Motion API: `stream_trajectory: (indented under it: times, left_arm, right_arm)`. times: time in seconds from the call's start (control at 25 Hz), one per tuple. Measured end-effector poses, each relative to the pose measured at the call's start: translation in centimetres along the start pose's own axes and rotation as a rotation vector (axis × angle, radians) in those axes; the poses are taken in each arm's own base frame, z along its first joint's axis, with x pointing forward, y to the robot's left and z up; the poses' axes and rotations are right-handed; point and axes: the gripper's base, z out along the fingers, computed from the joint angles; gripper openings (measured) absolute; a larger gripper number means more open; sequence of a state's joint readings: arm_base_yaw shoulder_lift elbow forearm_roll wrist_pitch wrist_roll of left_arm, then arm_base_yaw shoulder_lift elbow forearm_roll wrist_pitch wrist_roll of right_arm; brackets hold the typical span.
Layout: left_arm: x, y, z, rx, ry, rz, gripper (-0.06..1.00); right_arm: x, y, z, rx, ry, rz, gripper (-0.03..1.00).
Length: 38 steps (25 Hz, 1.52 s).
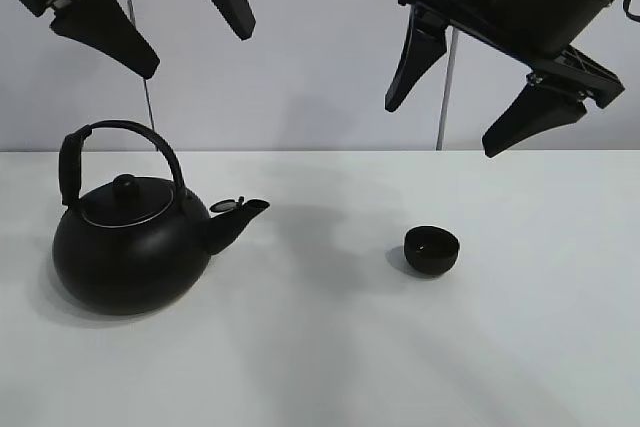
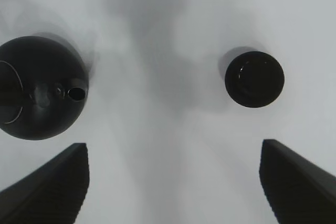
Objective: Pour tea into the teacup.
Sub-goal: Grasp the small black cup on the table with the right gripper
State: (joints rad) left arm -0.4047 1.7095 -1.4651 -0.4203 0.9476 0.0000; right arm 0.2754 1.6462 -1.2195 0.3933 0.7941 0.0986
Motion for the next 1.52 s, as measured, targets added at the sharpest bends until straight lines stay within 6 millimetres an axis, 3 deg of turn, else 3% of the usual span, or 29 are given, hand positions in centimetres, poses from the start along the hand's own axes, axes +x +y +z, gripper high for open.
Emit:
stream_trajectory:
  times: [0.28, 0.44, 0.64, 0.92, 1.12, 1.32, 1.52]
  left_arm:
    - [0.0, 0.0, 0.0, 0.000, 0.000, 0.000, 0.63]
    - [0.0, 0.0, 0.0, 0.000, 0.000, 0.000, 0.63]
    - [0.0, 0.0, 0.0, 0.000, 0.000, 0.000, 0.63]
    - [0.0, 0.0, 0.0, 0.000, -0.001, 0.000, 0.63]
    - [0.0, 0.0, 0.0, 0.000, -0.001, 0.000, 0.63]
    - [0.0, 0.0, 0.0, 0.000, -0.001, 0.000, 0.63]
    - [0.0, 0.0, 0.0, 0.000, -0.001, 0.000, 0.63]
  right_arm:
    - [0.0, -0.1, 0.0, 0.012, 0.000, -0.082, 0.61]
    - [-0.1, -1.1, 0.3, 0.113, 0.004, -0.185, 0.61]
    - [-0.3, -2.3, 2.3, 0.195, 0.049, -0.265, 0.61]
    - [0.1, -1.9, 6.3, 0.249, 0.076, -0.416, 0.61]
    - [0.2, -2.7, 9.1, 0.294, 0.101, -0.435, 0.61]
    - [0.4, -3.3, 10.9, 0.298, 0.118, -0.435, 0.61]
    - [0.2, -3.3, 11.5, 0.289, 0.083, -0.438, 0.61]
